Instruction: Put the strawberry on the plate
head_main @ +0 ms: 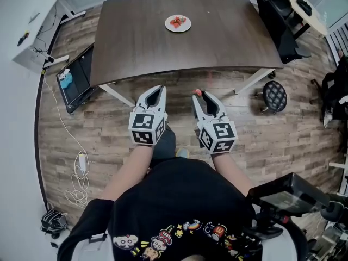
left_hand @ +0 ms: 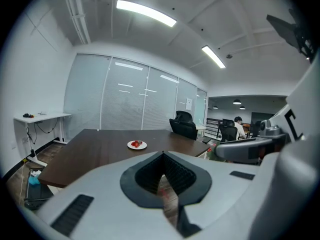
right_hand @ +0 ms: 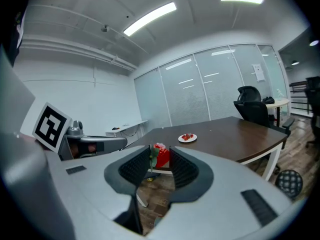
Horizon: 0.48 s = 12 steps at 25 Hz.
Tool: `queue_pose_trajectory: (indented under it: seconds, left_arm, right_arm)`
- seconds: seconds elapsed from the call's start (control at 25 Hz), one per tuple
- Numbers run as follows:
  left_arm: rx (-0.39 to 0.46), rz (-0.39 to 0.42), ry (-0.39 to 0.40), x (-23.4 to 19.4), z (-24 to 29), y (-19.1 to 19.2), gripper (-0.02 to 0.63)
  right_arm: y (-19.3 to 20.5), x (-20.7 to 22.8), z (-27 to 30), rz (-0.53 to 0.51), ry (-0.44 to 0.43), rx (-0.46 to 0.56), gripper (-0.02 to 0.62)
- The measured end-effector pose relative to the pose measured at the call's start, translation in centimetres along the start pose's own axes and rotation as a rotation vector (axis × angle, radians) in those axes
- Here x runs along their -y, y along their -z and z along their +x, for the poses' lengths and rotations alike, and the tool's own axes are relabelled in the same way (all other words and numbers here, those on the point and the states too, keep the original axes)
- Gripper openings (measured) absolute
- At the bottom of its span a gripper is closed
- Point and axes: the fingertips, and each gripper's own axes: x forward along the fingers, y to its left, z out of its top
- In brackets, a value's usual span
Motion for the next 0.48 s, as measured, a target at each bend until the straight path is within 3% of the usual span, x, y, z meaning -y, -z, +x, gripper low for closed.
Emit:
queue_pose_trajectory:
  seconds: [0.48]
  left_arm:
    - [-0.044,-0.006,0.057,-6.9,9.9,-2.7,0.002]
  right_arm:
    - [-3.4,3.1,10.2,-0.011,0.057,-0.013,0.127]
